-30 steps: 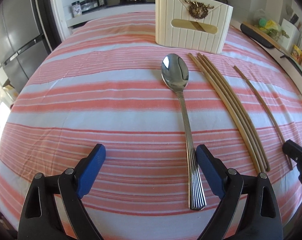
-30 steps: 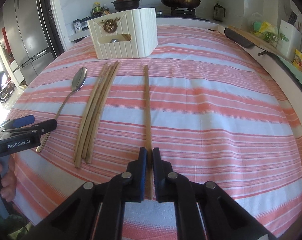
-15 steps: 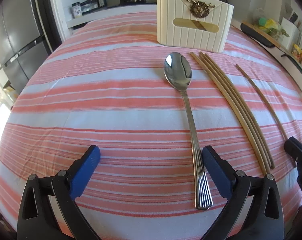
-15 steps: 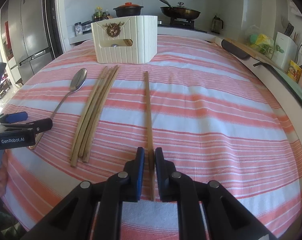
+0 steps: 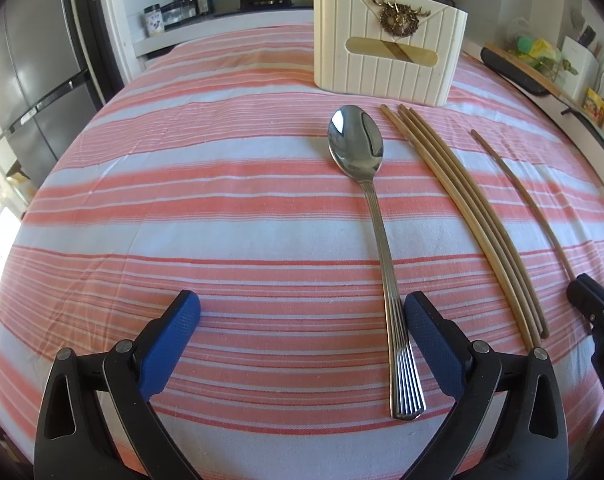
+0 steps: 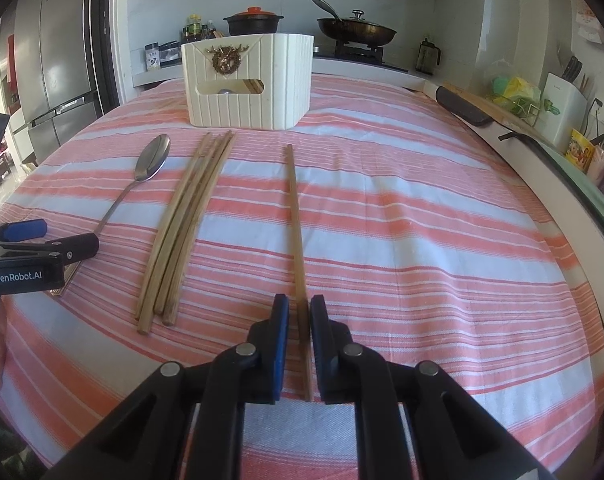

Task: Organize utensils
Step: 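Grasp a single wooden chopstick lying on the cloth with the right tool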

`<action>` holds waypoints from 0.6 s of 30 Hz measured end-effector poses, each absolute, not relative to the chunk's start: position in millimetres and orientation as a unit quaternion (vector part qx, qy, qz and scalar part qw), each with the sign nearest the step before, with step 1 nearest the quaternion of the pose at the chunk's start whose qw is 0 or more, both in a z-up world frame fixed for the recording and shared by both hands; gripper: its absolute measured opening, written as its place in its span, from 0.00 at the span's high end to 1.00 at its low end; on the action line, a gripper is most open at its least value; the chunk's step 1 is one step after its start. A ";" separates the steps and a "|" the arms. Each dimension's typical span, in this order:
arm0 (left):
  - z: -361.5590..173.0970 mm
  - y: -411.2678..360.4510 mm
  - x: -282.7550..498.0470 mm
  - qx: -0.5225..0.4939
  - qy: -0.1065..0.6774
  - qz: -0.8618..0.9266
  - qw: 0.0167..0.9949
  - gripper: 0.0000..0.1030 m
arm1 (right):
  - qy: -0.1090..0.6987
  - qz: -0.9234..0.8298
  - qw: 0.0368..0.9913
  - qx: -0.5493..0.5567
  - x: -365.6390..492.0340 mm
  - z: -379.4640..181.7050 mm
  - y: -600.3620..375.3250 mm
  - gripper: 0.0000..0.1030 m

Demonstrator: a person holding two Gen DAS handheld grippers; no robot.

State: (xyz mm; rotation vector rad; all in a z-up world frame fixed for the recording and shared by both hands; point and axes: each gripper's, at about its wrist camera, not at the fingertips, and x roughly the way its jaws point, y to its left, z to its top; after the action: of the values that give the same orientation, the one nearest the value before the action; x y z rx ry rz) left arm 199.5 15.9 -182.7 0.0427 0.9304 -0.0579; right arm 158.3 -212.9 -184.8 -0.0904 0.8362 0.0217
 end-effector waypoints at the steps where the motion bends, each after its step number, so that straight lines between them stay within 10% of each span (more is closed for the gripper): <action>1: -182.7 16.2 199.2 0.021 0.449 -0.028 0.893 0.01 | 0.412 0.013 0.910 -0.045 161.3 -184.1 -212.6 0.89; 18: -180.6 25.8 198.5 0.025 0.452 -0.041 0.891 0.01 | 0.446 -0.017 0.895 -0.029 176.0 -180.5 -247.3 0.94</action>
State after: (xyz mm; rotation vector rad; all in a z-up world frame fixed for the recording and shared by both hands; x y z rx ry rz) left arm 198.5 25.8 -180.6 0.0519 0.9376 -0.0850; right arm 176.0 -247.3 -180.5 -0.0600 0.9239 -0.0362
